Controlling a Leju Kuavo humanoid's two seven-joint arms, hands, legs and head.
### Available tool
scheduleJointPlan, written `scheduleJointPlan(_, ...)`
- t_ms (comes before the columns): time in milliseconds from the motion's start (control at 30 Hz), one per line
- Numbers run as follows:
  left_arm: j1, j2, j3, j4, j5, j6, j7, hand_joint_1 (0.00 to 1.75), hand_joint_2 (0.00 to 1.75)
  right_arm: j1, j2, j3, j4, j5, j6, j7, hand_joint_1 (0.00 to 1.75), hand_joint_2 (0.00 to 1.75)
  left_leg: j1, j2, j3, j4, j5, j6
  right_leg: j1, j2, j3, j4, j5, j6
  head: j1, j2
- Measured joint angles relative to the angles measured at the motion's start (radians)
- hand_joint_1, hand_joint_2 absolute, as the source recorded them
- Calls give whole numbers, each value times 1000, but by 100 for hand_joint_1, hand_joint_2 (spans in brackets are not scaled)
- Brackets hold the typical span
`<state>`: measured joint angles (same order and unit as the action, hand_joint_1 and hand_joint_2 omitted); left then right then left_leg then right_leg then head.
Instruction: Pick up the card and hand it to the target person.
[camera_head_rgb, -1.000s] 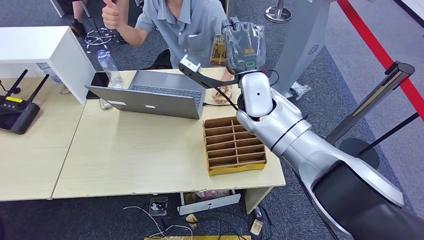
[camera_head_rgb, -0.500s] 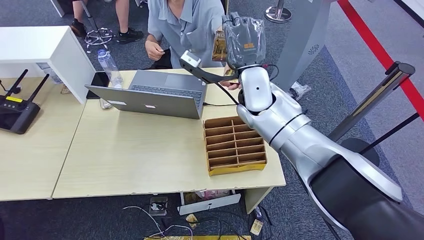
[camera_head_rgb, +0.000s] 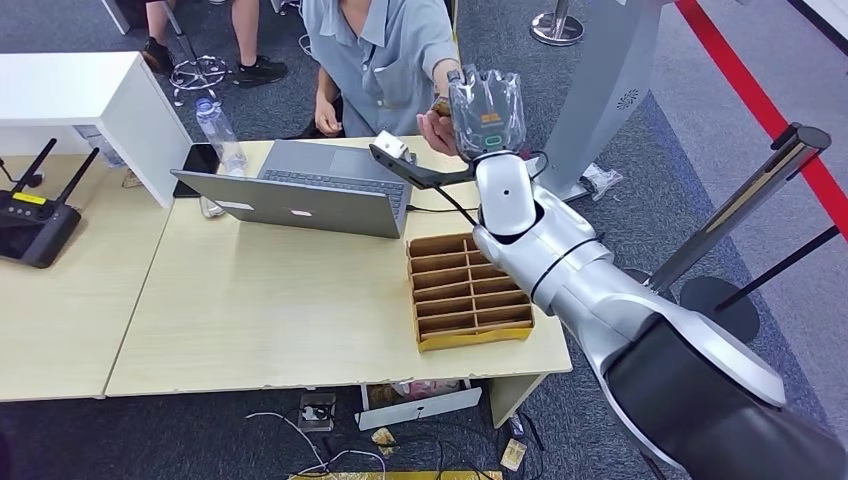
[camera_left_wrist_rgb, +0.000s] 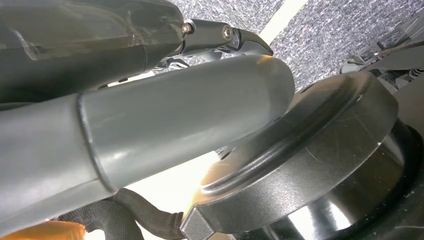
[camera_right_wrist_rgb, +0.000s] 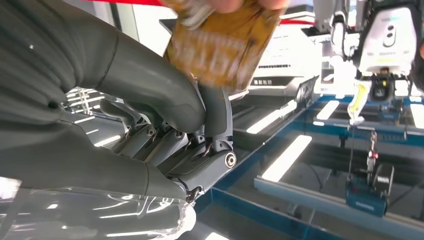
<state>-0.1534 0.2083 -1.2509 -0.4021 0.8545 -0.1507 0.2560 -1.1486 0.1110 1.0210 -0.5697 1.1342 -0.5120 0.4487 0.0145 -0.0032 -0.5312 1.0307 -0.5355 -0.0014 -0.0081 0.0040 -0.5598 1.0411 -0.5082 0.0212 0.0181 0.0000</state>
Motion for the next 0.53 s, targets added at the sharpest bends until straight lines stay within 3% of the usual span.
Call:
scheduleJointPlan(33,0,0,0,0,0,0,0,0,0,3,1,0,7,-1,-1,0,142,175,0,0,0,0,0,0,0,0,0,0,0,0,0,0)
scheduleJointPlan(133,0,0,0,0,-2,0,0,0,0,8,1,1,25,-13,-11,-6,13,175,0,0,0,0,0,0,0,0,0,0,0,0,0,0)
scheduleJointPlan(167,0,0,0,0,-3,0,0,0,0,10,1,0,28,-23,-19,-12,1,175,0,0,0,0,0,0,0,0,0,0,0,0,0,0)
scheduleJointPlan(333,1,0,0,0,-4,1,1,0,0,29,0,-8,35,-133,-72,-80,0,175,0,0,0,0,0,0,0,0,0,0,0,0,0,0)
scheduleJointPlan(533,16,1,6,0,36,19,-21,0,0,108,0,-59,-9,-446,-97,-260,0,175,0,0,0,0,0,0,0,0,0,0,0,0,0,0)
